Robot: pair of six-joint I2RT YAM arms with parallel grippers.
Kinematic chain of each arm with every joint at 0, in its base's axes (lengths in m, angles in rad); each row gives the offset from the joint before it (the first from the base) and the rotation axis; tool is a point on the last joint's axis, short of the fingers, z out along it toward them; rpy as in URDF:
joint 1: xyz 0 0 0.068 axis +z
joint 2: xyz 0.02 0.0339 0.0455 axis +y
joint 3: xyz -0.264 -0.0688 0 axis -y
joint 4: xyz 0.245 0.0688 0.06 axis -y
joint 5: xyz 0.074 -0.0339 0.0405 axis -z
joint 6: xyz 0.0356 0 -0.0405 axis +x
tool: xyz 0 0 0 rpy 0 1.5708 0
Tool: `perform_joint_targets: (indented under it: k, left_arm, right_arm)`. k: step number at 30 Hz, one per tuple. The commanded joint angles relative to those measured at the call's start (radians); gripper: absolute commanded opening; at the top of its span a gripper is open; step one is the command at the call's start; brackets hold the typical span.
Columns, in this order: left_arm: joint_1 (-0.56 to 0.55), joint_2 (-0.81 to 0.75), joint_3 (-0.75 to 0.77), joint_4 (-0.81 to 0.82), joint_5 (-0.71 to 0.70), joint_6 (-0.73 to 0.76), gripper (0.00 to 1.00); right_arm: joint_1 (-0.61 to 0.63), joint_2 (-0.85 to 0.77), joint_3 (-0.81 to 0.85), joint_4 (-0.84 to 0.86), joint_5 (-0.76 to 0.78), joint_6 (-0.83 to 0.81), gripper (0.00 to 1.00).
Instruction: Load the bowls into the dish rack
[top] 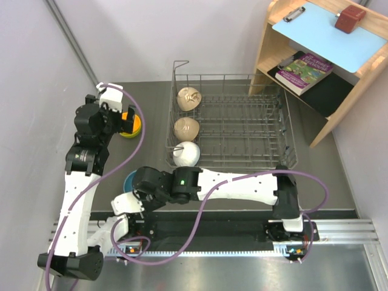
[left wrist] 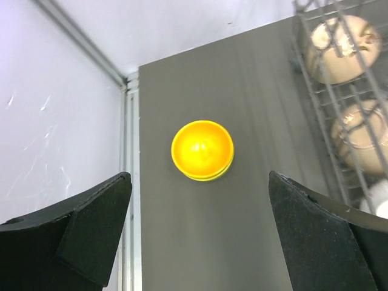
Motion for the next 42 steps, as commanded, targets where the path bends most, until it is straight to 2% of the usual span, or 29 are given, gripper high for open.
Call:
perform_joint_targets:
  k: [1,7,13,19,23,26,28,29,33,35,36,38,39,41,42]
  left_arm:
    - [0.007,0.026,0.010,0.091,-0.080,-0.022,0.99]
    - [0.019,0.042,-0.011,0.095,-0.095,0.000,0.99]
    - [0.036,0.055,-0.010,0.092,-0.106,0.017,0.99]
    - [0.054,0.084,0.004,0.091,-0.115,0.004,0.99]
    - [0.057,0.107,0.018,0.098,-0.123,-0.005,0.99]
    - [0.059,0.127,0.015,0.106,-0.117,-0.011,0.99]
    - [0.059,0.144,0.013,0.101,-0.098,-0.011,0.99]
    - [0.059,0.150,0.010,0.101,-0.089,-0.011,0.99]
    - [0.060,0.178,0.004,0.081,-0.055,0.015,0.99]
    - [0.060,0.184,-0.005,0.072,-0.045,0.030,0.99]
    - [0.060,0.183,-0.011,0.072,-0.043,0.035,0.99]
    - [0.060,0.183,-0.030,0.075,-0.042,0.046,0.99]
    - [0.060,0.183,-0.034,0.072,-0.037,0.049,0.99]
    - [0.060,0.181,-0.050,0.077,-0.032,0.055,0.99]
    - [0.060,0.180,-0.054,0.077,-0.029,0.056,0.99]
  right_arm:
    - [-0.001,-0.098,0.109,-0.027,-0.140,0.063,0.00]
    - [-0.044,-0.153,0.169,-0.041,-0.221,0.109,0.00]
    - [-0.148,-0.229,0.223,-0.029,-0.325,0.173,0.00]
    - [-0.322,-0.338,0.225,0.025,-0.474,0.268,0.00]
    - [-0.496,-0.433,0.145,0.106,-0.592,0.342,0.00]
    - [-0.631,-0.515,-0.002,0.210,-0.685,0.429,0.00]
    - [-0.740,-0.591,-0.108,0.363,-0.739,0.545,0.00]
    - [-0.771,-0.616,-0.209,0.420,-0.779,0.579,0.00]
    - [-0.885,-0.676,-0.361,0.618,-0.848,0.702,0.00]
    - [-0.947,-0.685,-0.456,0.715,-0.890,0.819,0.00]
    - [-0.967,-0.688,-0.484,0.825,-0.904,0.863,0.00]
    - [-1.021,-0.679,-0.556,0.939,-0.945,1.018,0.00]
    - [-1.038,-0.661,-0.579,1.061,-0.954,1.138,0.00]
    - [-1.073,-0.629,-0.642,1.209,-0.988,1.279,0.00]
    - [-1.081,-0.592,-0.662,1.358,-0.994,1.419,0.00]
